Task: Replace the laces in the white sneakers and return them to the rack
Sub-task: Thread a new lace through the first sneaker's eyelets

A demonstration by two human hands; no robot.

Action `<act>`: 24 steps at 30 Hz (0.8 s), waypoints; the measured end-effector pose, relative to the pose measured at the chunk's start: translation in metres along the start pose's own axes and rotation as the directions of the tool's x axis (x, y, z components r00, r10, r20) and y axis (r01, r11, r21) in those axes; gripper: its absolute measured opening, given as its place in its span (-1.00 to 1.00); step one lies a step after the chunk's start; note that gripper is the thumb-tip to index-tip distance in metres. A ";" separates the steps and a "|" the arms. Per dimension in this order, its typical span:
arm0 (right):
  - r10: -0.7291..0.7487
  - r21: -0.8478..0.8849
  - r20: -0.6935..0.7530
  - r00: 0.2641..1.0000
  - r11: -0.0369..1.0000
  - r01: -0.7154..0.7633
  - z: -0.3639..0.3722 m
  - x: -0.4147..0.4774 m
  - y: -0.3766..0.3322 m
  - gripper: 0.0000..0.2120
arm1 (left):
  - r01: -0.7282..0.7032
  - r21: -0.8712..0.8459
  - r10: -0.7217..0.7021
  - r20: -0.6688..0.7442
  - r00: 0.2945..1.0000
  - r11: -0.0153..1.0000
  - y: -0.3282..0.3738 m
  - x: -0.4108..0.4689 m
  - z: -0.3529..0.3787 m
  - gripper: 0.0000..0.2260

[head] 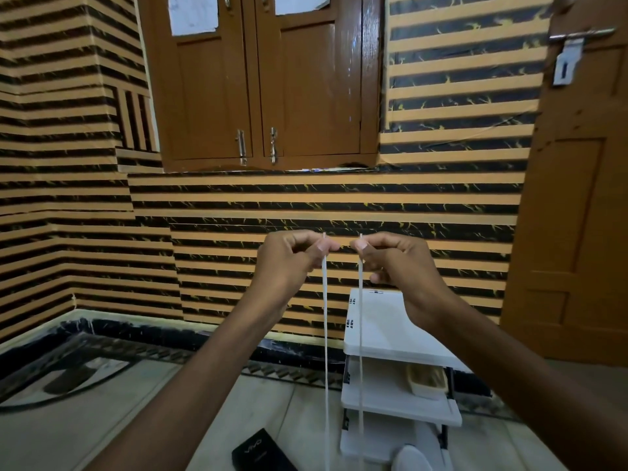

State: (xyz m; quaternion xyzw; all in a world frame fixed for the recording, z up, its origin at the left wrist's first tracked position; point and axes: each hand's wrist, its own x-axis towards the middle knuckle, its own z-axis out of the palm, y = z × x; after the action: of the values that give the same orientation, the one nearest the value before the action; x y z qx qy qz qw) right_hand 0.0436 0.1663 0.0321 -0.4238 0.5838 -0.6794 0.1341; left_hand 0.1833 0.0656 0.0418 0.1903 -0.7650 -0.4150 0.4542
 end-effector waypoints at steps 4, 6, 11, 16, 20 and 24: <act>-0.008 -0.006 0.018 1.000 1.000 0.009 0.002 0.000 -0.002 -0.92 | 0.036 -0.155 -0.047 -0.068 0.997 0.987 -0.001 0.003 0.002 -0.88; -0.017 -0.008 0.009 1.000 1.000 0.017 0.004 0.000 -0.002 -0.92 | 0.037 -0.207 -0.054 -0.075 0.996 0.978 -0.001 0.004 0.002 -0.86; -0.034 -0.036 0.020 0.999 0.999 0.035 0.003 -0.005 0.002 -0.91 | 0.052 -0.219 -0.050 0.014 0.999 0.974 -0.008 -0.001 0.001 -0.85; 0.077 -0.121 0.124 0.989 0.991 -0.062 0.003 -0.034 0.060 -0.91 | 0.156 -0.224 -0.122 0.160 0.980 0.962 -0.058 -0.034 0.008 -0.85; 0.234 -0.288 0.152 0.960 0.940 -0.183 0.006 -0.081 0.139 -0.90 | 0.165 0.169 -0.199 0.210 0.957 0.972 -0.137 -0.080 0.026 -0.94; 0.307 -0.462 0.120 0.944 0.859 -0.220 0.007 -0.131 0.222 -0.92 | 0.188 0.433 -0.354 0.341 0.871 0.882 -0.208 -0.133 0.045 -0.84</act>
State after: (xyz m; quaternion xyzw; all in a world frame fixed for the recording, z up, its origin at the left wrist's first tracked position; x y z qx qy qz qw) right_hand 0.0587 0.1871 -0.2245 -0.4215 0.7598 -0.4606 0.1815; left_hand 0.1956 0.0545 -0.2087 0.2920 -0.8742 -0.3473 0.1727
